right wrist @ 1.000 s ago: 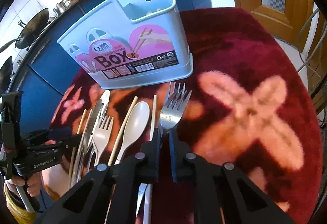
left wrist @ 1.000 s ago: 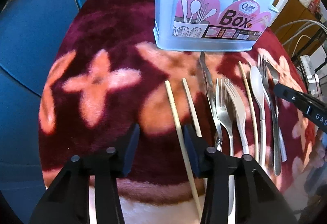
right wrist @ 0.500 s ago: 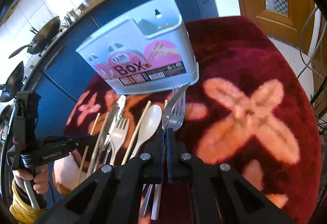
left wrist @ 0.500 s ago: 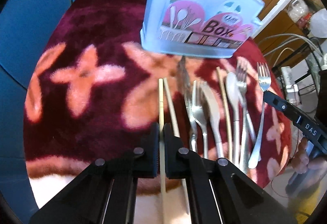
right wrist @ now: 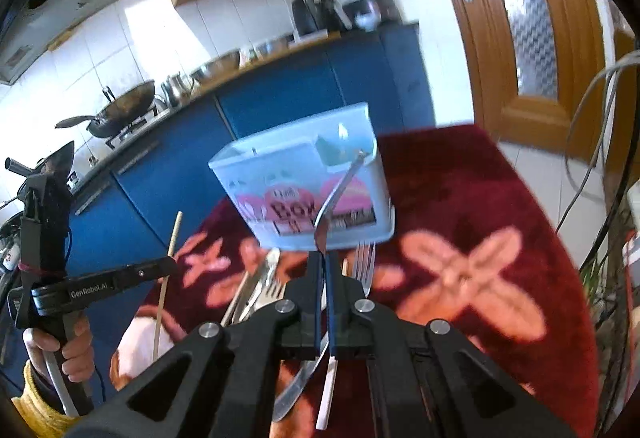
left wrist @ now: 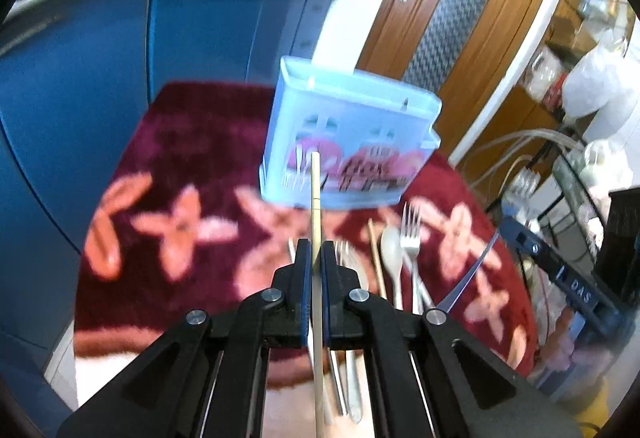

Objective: Organize utensils
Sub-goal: 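Lift the chopstick with the left gripper while the right gripper carries the fork over the holder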

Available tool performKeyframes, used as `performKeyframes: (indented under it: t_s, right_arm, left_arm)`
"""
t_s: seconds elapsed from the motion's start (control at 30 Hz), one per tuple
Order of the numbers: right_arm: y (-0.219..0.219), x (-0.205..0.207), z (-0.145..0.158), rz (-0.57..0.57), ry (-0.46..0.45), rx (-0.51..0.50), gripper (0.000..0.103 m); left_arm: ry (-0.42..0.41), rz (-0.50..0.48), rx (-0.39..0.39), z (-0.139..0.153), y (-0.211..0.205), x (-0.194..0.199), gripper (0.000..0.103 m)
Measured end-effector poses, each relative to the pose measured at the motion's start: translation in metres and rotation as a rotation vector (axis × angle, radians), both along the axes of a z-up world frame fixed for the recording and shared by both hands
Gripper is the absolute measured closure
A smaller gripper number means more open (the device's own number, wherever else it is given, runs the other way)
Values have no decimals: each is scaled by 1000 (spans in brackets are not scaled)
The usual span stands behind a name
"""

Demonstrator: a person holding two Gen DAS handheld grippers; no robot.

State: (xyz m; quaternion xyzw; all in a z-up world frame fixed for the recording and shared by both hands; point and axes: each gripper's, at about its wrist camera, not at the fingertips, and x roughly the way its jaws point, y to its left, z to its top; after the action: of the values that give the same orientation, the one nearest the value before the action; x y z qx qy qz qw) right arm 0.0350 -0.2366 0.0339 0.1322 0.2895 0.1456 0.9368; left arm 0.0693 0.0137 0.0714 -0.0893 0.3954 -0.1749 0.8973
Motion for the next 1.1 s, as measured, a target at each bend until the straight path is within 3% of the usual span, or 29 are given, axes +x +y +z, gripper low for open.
performKeyframes:
  t_s: [0.2,0.4,0.8,1.1]
  right_arm:
    - [-4,-11,25,-51,-131,-29,100]
    - [-9,-3,49,-88,-206,-53,100]
    - [-12,43,93,-137,-278,-110,100]
    - [-4,87,106,-166,-323,-155,100]
  left_arm:
    - [-130,44,1,24,-2,2,100]
    - [-221,62,-9,52,-4,13,100]
    - [-326,123,-60,103,-15,75,101]
    - [-443,203,-65,121,-17,128,101]
